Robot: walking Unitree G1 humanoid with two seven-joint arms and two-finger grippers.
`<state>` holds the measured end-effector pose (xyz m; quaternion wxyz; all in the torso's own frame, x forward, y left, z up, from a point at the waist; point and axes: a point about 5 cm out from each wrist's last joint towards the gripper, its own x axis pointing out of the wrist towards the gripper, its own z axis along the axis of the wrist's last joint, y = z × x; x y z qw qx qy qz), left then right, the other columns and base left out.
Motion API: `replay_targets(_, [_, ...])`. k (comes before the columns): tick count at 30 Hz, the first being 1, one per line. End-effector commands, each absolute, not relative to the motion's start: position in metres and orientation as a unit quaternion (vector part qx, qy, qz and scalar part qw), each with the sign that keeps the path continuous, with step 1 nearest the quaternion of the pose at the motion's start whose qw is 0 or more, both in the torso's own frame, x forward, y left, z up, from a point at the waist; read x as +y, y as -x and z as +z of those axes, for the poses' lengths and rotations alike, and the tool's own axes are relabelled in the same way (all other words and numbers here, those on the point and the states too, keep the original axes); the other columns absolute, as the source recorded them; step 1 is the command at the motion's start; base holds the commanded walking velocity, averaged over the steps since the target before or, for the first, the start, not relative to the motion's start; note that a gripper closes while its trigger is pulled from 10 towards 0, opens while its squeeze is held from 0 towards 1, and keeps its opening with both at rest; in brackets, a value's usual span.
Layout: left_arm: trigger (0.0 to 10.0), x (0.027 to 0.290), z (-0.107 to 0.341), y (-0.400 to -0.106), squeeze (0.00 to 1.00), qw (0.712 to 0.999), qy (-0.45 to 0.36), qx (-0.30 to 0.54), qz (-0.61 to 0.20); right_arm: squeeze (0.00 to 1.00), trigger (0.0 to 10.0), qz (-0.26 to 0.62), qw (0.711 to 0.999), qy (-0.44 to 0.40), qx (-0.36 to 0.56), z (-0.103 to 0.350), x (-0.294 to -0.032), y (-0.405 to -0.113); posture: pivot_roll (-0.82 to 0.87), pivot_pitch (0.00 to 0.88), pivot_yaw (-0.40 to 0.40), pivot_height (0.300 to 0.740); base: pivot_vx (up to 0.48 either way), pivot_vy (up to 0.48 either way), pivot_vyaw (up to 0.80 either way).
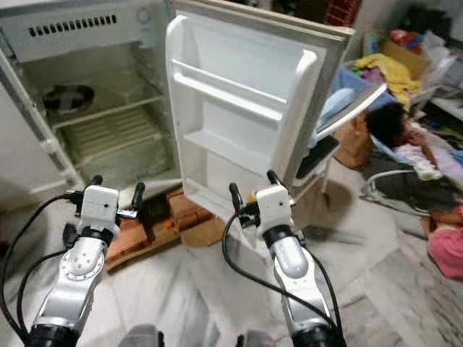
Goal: Restocking fridge
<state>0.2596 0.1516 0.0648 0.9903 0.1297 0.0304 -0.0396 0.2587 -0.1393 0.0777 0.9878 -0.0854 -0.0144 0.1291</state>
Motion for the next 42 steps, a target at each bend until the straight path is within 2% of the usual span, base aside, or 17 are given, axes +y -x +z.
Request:
replay_targets(1, [10.0,0.158,0.069,-0.262,0.0,0.989,-0.141,0.024,-0.036,0.0,10.0,0.132,0.988,0.079,-0.031,0.085,-0.134,-0.262,-0.01,0.0,-0.03,0.74,0.292,-0.379,0.8])
replay_targets(6, [10.0,0.156,0.068,-0.262,0.0,0.989,-0.141,0.024,-0.04,0.0,10.0,0.127,0.987,0.088,-0.034,0.086,-0.137,-0.264,-0.01,0.0,-0.033,0.74,0.295,-0.375,0.8])
replay_targets(34, [10.0,0.154,0.066,-0.263,0.0,0.991,-0.129,0.024,-0.04,0.0,10.0,0.115,0.986,0.111,-0.046,0.091,-0.142,-0.271,-0.02,0.0,-0.03,0.74,0.341,-0.331,0.0])
replay_targets(42, [10.0,0.166,0.057,-0.257,0.0,0.995,-0.072,0.068,0.023,0.0,10.0,0.14,0.982,0.114,-0.059,0.093,-0.136,-0.271,-0.01,0.0,-0.033,0.74,0.081,0.0,0.6])
